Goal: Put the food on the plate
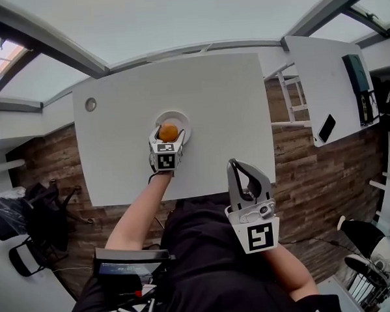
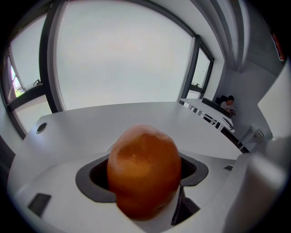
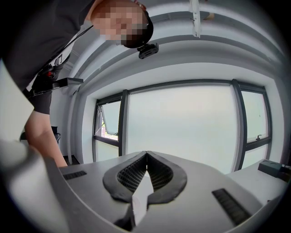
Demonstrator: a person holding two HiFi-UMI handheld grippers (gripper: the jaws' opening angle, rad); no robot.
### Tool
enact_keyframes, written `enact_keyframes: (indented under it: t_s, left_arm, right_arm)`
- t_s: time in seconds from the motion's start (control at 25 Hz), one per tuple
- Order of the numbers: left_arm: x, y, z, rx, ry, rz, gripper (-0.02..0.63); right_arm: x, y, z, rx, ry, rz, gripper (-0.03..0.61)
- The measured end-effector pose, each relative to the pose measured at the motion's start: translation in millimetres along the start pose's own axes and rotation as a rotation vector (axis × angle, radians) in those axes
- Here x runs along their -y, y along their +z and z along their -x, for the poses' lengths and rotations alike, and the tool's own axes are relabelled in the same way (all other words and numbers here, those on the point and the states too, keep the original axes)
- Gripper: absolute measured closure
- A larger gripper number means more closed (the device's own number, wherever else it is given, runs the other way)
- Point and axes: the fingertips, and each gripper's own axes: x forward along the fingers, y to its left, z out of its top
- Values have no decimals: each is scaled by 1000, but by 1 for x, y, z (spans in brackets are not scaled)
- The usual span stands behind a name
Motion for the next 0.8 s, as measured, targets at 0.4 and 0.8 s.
enact_keyframes:
  t_s: [0.4,0.8]
  left_arm:
    - [-10,-15,-4,-62,11,-29,262]
    - [-10,-24,-7,-102,25,-38,262]
  right_arm:
    - [3,-14,5,-33,-19,-4,572]
    - [-1,-15,8,-39,-6,-6,572]
